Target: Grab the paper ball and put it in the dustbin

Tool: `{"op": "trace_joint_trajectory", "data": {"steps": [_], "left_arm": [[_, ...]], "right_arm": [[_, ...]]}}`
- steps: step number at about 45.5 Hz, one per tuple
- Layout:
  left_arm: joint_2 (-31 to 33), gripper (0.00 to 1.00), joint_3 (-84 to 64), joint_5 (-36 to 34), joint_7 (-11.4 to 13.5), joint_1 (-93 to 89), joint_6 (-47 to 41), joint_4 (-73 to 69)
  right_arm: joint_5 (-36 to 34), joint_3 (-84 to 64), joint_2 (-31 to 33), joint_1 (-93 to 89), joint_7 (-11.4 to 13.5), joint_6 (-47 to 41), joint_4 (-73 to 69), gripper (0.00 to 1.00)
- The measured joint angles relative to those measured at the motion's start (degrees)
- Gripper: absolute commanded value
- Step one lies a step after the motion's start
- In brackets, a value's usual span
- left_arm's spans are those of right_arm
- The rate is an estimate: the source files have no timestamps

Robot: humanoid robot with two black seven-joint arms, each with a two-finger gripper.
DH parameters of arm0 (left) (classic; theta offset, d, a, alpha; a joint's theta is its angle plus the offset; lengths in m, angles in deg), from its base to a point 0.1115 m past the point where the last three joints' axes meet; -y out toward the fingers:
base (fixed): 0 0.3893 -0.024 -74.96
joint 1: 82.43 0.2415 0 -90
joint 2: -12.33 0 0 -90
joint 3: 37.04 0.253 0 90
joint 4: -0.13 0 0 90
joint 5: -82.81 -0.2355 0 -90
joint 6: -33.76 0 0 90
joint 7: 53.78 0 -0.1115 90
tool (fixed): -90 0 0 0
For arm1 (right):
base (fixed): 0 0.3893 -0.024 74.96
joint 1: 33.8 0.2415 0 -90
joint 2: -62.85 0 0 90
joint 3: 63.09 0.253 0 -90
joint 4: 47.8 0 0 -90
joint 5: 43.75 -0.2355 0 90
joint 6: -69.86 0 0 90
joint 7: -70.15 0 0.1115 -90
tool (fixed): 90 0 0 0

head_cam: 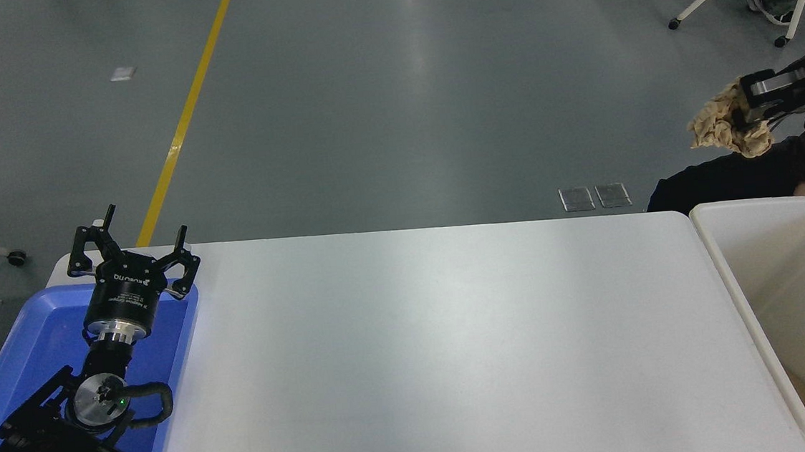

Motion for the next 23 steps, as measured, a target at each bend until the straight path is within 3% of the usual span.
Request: {"op": "trace_joint_trajectory", "data": {"steps": [11, 23], "left_arm": [[0.0, 1.00, 0.0, 0.0, 0.0, 0.0, 0.0, 0.0], [-0.1, 1.00, -0.1, 0.0, 0.0, 0.0, 0.0, 0.0]], "right_arm": [[3.2, -2.4, 10.4, -9.7, -0.2, 0.5, 14.1, 0.00], [4.6, 12.8, 21.1, -37.3, -0.2, 5.5, 32.5, 0.00]]}}
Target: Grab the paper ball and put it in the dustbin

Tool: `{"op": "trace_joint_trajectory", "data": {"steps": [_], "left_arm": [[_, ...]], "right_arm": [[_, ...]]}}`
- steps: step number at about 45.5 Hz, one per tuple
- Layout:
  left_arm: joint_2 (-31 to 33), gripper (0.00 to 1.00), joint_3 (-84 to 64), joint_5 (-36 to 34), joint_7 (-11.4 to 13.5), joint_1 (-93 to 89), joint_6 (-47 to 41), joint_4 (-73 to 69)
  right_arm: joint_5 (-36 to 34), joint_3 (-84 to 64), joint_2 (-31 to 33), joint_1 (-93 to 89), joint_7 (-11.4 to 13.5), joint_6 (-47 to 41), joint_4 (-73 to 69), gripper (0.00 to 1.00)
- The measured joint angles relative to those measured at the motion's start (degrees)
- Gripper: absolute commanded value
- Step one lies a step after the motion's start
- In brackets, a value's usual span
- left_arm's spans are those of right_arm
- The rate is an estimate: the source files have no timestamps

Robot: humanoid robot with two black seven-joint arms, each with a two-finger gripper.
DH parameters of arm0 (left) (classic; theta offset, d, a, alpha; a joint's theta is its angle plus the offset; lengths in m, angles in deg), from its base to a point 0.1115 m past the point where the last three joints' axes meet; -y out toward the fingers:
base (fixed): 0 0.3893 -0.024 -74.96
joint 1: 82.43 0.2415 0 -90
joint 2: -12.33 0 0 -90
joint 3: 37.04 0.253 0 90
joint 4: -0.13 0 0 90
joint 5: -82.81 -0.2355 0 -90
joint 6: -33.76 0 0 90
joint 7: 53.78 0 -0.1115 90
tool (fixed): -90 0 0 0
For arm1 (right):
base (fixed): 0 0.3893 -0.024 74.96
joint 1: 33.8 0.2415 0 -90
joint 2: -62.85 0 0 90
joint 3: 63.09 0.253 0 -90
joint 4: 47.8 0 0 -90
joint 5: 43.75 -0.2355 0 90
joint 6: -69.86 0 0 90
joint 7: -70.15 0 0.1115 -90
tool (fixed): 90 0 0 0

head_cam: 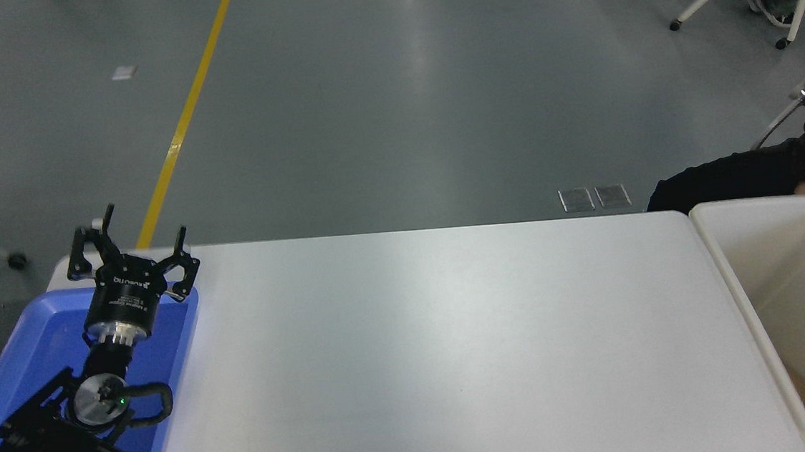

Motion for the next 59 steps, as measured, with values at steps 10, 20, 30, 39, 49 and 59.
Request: {"op": "trace_joint_trajectory", "data": {"steps": [10, 20, 30, 39, 49, 59], "left_arm": [[0.0, 1.00, 0.0, 0.0, 0.0, 0.0, 0.0, 0.0], [0.0, 1.00, 0.0, 0.0, 0.0, 0.0, 0.0, 0.0], [0.0, 1.00, 0.0, 0.0, 0.0, 0.0, 0.0, 0.0], [0.0, 1.00, 0.0, 0.0, 0.0, 0.0, 0.0, 0.0], [0.0, 1.00, 0.0, 0.0, 0.0, 0.0, 0.0, 0.0], [0.0, 1.00, 0.0, 0.0, 0.0, 0.0, 0.0, 0.0]], "right_arm": [[-1.2, 22.0, 0.0, -29.3, 0.9, 7.7, 10.2, 0.00], [-8.4, 38.1, -10.1, -53.3, 1.5, 14.5, 24.5, 0.00], [-18.6, 44.1, -20.6, -66.4, 1.6, 17.7, 36.9, 0.00], [-22.6, 46.1, -25.5, -71.3, 1.7, 19.7, 41.1, 0.03], [-24.3, 46.7, -27.5, -73.3, 1.7, 20.9, 43.0, 1.00], [-24.6, 46.8, -27.9, -73.5, 1.7, 21.2, 43.5, 1.00]]}}
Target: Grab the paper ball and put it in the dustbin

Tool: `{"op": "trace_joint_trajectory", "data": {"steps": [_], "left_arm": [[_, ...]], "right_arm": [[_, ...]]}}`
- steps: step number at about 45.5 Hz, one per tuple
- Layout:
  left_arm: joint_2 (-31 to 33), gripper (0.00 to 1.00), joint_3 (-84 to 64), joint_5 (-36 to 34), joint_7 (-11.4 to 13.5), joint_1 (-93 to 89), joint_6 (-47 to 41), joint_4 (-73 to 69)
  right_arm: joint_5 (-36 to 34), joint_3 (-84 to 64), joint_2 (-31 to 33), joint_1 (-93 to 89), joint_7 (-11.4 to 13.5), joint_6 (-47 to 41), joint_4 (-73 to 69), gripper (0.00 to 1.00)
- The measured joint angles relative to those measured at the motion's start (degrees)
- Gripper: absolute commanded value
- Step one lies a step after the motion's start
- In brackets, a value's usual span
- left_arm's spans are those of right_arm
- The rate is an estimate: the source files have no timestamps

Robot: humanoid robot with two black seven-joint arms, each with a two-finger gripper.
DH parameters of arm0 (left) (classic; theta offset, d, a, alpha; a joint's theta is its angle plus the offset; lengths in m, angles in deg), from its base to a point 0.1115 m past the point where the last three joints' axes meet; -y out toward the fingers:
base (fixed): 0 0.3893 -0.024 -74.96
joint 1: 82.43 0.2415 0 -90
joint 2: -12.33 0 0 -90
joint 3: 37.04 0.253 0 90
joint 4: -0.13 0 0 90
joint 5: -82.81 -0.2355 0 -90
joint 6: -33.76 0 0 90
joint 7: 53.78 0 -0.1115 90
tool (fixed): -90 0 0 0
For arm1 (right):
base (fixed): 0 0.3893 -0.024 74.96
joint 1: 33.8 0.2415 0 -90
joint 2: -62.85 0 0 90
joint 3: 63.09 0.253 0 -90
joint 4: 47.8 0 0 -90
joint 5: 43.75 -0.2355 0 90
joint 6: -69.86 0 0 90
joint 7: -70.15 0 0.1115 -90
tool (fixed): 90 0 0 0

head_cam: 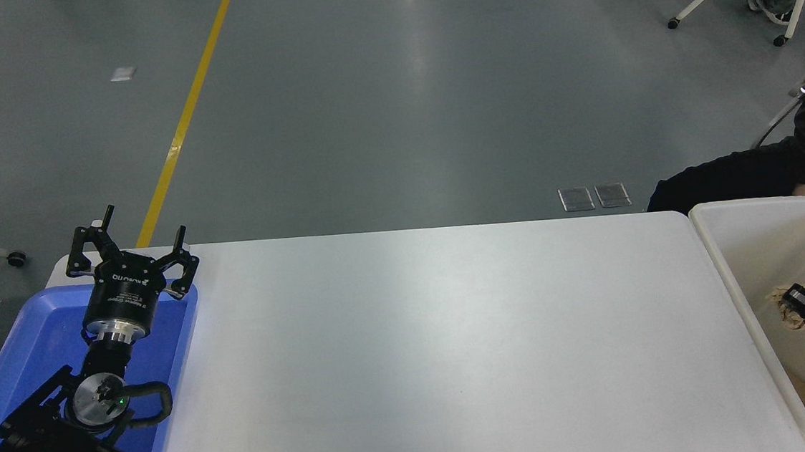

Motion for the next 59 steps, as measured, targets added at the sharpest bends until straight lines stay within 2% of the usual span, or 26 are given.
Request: {"op": "trace_joint_trajectory", "data": {"steps": [13, 20, 26, 31, 37, 44, 59], "left_arm": [[0.0, 1.00, 0.0, 0.0, 0.0, 0.0, 0.0, 0.0], [0.0, 1.00, 0.1, 0.0, 0.0, -0.1, 0.0, 0.1], [0.0, 1.00, 0.1, 0.0, -0.1, -0.1, 0.0, 0.1], [0.0, 1.00, 0.2, 0.0, -0.1, -0.1, 0.1, 0.1], [0.0, 1.00, 0.2, 0.0, -0.1, -0.1, 0.1, 0.1], [0.0, 1.00, 0.2, 0.0, 0.0, 0.0, 0.1, 0.0], [0.0, 1.00, 0.1, 0.0, 0.0, 0.0, 0.0, 0.0]], "right_arm": [[0.4, -2.8, 0.4, 3.5, -0.1, -0.2, -0.4, 1.00], [2.1, -9.4, 2.7, 10.2, -0.3, -1.1, -4.3, 1.00], [5.1, -17.0, 6.3, 22.1, -0.4, -3.1, -14.8, 1.00], [9.7, -24.0, 8.8, 36.8, -0.3, -6.9, -29.2, 1.00], [12.4, -29.7, 9.2, 52.1, -0.4, -12.6, -42.9, 1.00], [12.4, -33.5, 6.7, 67.6, -0.3, -21.6, -56.5, 1.00], [0.4, -35.4, -7.9, 89.6, -0.1, -33.7, -73.1, 1.00]]}}
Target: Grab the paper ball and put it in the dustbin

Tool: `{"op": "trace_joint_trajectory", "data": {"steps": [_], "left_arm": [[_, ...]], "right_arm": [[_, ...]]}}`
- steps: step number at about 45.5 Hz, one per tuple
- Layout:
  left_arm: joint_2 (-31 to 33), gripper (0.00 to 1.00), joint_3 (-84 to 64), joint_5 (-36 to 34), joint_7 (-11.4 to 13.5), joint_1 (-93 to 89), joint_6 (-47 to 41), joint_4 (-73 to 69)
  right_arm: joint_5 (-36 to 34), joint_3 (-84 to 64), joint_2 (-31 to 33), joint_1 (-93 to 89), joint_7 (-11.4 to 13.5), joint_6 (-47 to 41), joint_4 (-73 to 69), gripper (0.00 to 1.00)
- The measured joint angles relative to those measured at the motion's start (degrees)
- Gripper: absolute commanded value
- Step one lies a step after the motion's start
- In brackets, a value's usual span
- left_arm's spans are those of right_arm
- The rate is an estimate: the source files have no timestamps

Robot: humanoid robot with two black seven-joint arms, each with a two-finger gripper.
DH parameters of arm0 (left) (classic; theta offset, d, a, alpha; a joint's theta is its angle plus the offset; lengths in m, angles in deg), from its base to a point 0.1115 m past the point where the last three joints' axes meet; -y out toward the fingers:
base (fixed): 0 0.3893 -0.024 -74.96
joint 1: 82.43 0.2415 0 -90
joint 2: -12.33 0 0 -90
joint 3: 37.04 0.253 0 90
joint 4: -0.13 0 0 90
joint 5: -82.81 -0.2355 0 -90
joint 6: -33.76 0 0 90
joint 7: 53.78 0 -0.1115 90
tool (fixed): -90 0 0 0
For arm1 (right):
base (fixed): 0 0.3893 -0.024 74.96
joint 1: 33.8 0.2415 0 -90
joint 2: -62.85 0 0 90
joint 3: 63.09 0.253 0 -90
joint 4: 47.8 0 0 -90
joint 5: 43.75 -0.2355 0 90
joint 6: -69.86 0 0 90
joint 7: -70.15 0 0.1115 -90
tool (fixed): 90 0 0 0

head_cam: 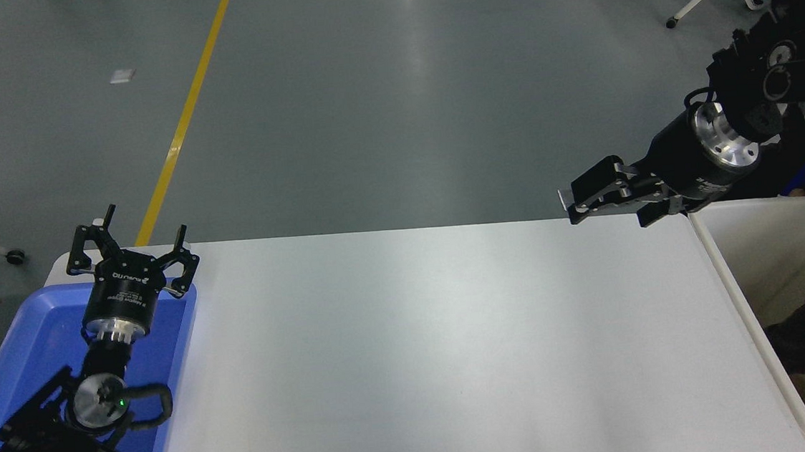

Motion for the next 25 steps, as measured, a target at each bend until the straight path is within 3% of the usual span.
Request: {"op": "trace_joint_trajectory", "data": {"steps": [14, 25], "left_arm": [[0.0, 1.00, 0.0, 0.0, 0.0, 0.0, 0.0, 0.0], [0.0, 1.00, -0.1, 0.0, 0.0, 0.0, 0.0, 0.0]], "right_arm": [[-7.5, 2.2, -11.9, 8.5, 0.0, -3.4, -3.9, 1.00], [-9.7, 2.5, -15.0, 10.1, 0.0, -4.0, -4.5, 1.00]]}}
